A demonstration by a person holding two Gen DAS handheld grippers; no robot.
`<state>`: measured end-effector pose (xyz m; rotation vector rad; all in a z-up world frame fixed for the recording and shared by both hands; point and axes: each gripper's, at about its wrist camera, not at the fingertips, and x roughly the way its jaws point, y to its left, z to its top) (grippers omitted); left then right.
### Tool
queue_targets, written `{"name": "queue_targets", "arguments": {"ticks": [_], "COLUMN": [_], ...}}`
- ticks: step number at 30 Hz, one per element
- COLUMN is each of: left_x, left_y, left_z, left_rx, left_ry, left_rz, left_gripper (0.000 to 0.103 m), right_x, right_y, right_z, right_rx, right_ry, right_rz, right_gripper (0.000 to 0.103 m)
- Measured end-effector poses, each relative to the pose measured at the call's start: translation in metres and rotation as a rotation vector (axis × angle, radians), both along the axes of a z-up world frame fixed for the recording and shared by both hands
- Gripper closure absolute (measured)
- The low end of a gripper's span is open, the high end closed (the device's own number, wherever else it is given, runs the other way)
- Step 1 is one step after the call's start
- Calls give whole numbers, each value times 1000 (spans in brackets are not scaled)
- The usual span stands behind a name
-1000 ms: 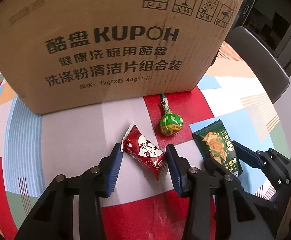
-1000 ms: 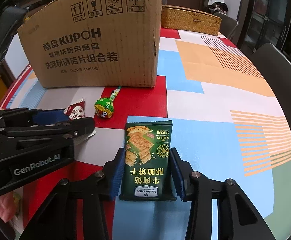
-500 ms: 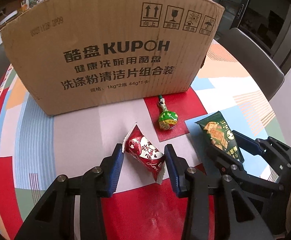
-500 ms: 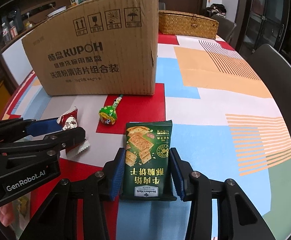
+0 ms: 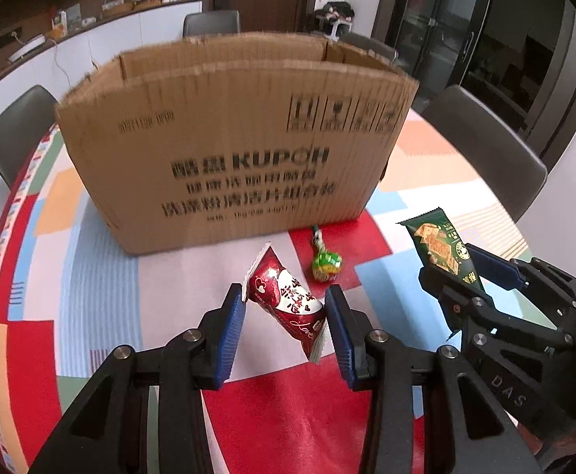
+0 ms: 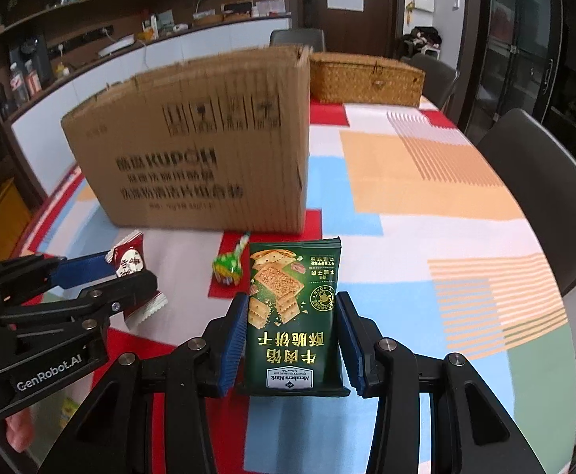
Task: Organize snacks
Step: 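Lift both held snacks and carry them over the cardboard box, then open both tools to drop the red candy and cracker packet into the box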
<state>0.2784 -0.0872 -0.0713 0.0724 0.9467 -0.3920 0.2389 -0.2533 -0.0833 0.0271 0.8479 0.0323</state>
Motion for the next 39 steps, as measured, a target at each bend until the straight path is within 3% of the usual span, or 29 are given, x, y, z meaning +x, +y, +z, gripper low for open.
{"name": "queue_targets", "arguments": {"ticks": [24, 30, 39], "left_x": [10, 31, 73], "left_y": [32, 36, 36], "left_z": [108, 124, 131], "left_rx": [-49, -65, -41], "left_ry": [-276, -287, -269], "left_rz": [38, 64, 79], "left_gripper": [62, 62, 62], "right_x": [15, 36, 84], "right_y": [14, 19, 28], "right_z": [95, 114, 130], "right_rx": [23, 24, 53], "right_ry": [-235, -265, -238], "right_rz": [34, 57, 104], "right_gripper": [59, 59, 59]}}
